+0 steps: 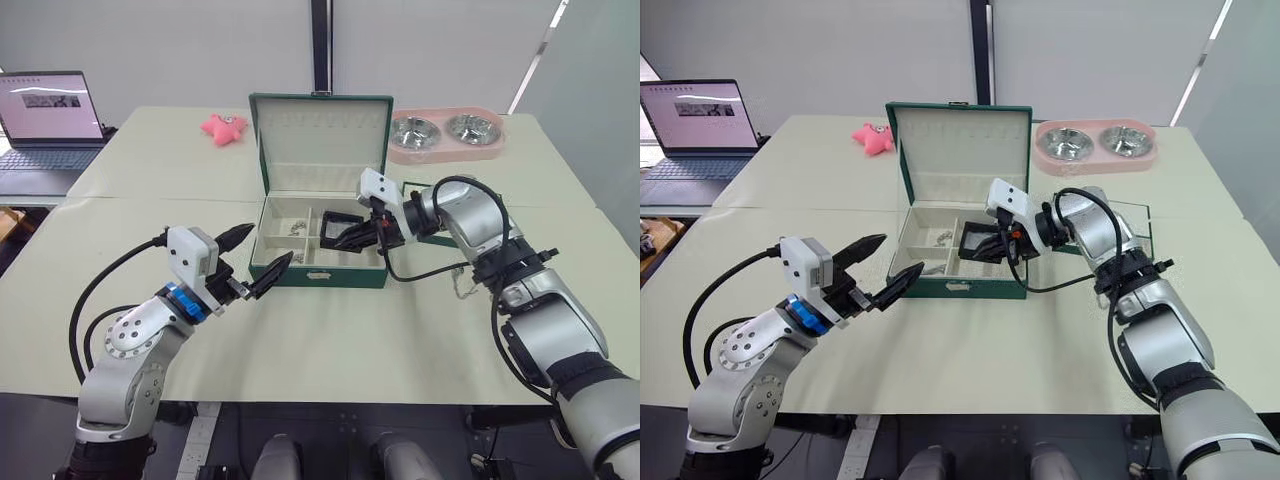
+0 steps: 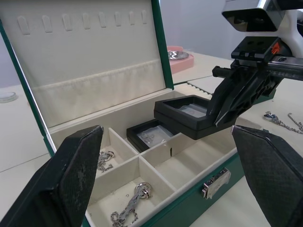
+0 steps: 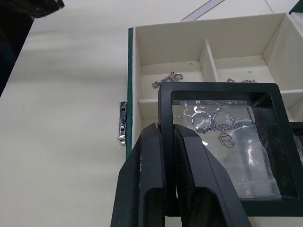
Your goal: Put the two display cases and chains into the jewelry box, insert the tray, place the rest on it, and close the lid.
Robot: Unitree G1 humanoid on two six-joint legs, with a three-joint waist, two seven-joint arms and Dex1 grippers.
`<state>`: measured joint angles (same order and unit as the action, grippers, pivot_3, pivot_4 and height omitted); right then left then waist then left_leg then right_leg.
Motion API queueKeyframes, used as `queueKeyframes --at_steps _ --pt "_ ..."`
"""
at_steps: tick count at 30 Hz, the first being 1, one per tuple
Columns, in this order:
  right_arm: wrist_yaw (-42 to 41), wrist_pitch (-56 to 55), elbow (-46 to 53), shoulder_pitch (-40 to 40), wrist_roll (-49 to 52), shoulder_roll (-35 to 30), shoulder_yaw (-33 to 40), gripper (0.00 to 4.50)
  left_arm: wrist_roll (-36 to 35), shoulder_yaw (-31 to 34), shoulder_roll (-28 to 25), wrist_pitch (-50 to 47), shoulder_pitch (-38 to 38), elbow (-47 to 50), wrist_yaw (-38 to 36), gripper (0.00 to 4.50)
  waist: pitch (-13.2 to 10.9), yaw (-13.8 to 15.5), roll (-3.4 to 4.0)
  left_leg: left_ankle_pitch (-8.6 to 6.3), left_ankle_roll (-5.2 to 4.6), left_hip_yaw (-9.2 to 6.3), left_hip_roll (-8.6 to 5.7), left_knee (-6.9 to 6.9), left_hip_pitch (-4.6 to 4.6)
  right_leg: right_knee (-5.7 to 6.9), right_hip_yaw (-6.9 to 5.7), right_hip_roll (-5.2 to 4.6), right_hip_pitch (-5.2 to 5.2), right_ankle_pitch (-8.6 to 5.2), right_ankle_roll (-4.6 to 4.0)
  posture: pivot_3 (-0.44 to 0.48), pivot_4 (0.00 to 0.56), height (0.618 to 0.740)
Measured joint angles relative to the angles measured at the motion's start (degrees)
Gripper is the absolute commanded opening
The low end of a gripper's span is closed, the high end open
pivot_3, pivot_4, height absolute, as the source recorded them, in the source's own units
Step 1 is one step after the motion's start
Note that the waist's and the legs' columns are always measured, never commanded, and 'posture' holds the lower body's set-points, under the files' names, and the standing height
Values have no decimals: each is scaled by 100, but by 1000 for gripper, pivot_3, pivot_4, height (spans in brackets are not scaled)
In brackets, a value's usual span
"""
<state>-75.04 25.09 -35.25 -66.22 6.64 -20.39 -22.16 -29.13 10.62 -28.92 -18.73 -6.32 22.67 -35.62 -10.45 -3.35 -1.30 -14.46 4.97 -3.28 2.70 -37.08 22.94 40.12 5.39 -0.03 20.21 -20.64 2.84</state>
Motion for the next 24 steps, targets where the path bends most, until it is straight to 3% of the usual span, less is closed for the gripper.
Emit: queueKeyframes --at_steps 10,24 --pt "-114 -105 -715 -182 -387 291 -50 19 -12 -1 0 -103 58 48 4 4500 0 -3 0 0 0 2 0 1 0 0 1 0 1 0 0 0 150 740" --pt "-248 -39 -898 -201 -600 426 -48 19 -10 -16 8 -104 115 48 16 4500 -1 -2 1 0 0 1 0 2 0 0 1 0 1 0 0 0 150 740"
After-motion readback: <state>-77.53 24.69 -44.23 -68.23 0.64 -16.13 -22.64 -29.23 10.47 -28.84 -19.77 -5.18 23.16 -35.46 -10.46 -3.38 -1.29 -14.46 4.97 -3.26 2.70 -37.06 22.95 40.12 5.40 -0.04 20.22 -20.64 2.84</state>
